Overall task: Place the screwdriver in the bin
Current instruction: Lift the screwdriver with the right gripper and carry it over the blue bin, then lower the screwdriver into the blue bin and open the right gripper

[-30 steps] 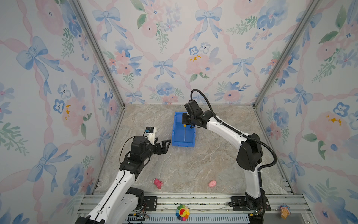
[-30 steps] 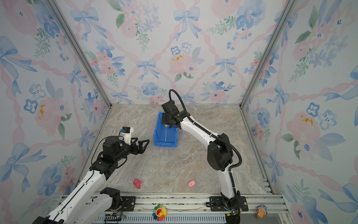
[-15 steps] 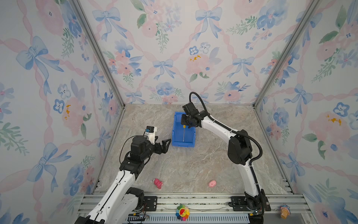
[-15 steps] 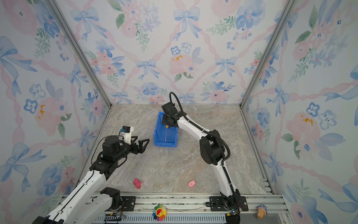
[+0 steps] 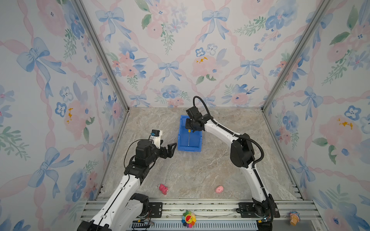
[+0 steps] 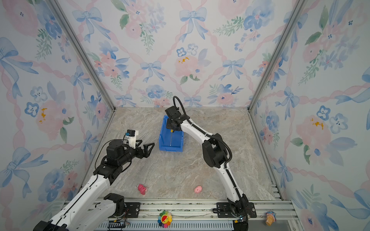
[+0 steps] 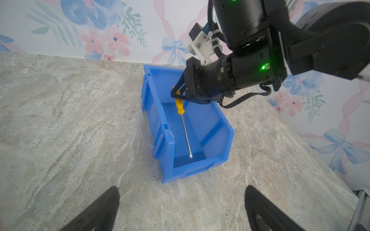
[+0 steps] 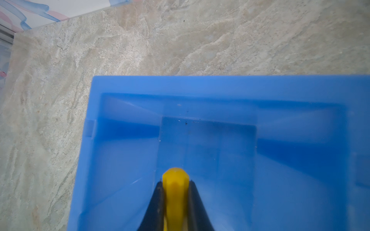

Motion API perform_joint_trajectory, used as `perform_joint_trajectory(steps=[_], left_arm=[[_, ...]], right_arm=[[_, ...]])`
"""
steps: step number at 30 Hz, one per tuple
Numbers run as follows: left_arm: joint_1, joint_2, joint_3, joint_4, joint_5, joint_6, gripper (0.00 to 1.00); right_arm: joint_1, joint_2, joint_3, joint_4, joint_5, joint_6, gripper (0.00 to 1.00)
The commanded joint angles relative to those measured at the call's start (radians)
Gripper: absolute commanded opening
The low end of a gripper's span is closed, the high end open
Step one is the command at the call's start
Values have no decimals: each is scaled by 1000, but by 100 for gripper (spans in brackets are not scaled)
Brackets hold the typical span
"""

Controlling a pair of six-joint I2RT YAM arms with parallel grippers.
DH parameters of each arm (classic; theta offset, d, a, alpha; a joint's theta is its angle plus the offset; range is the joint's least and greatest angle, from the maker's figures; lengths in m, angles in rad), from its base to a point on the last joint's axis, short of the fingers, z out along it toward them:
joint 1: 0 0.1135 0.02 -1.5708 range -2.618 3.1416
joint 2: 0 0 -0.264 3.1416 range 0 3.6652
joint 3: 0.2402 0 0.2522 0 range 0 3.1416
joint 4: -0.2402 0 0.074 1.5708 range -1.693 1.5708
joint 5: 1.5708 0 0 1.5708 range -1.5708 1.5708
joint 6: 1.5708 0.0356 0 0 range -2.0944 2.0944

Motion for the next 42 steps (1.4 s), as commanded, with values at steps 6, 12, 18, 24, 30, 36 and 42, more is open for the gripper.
perform_joint_trajectory(steps=[6,12,18,24,30,36,42], left_arm=[[-5,-10,-17,25,-16,24,98],[-5,-12,-15,24,-14,25,98],[-6,-14,-15,27,-15,29,98],[-5,-20,-15,29,-16,33,98],[-5,-23,-14,32,-20,35,98],[-8,-21,-15,32,-23,37,98],[-11,-18,-15,32,-35,40,98]], right_arm=[[13,43,16,-22,39,10,1],[20,60,27,-32,60,-4,4],[28,68,33,-41,71,-11,7],[28,83,52,-57,68,-2,11],[29,104,75,-84,74,-12,13],[25,81,49,-74,96,-12,24],[32,45,33,-49,121,-14,43]])
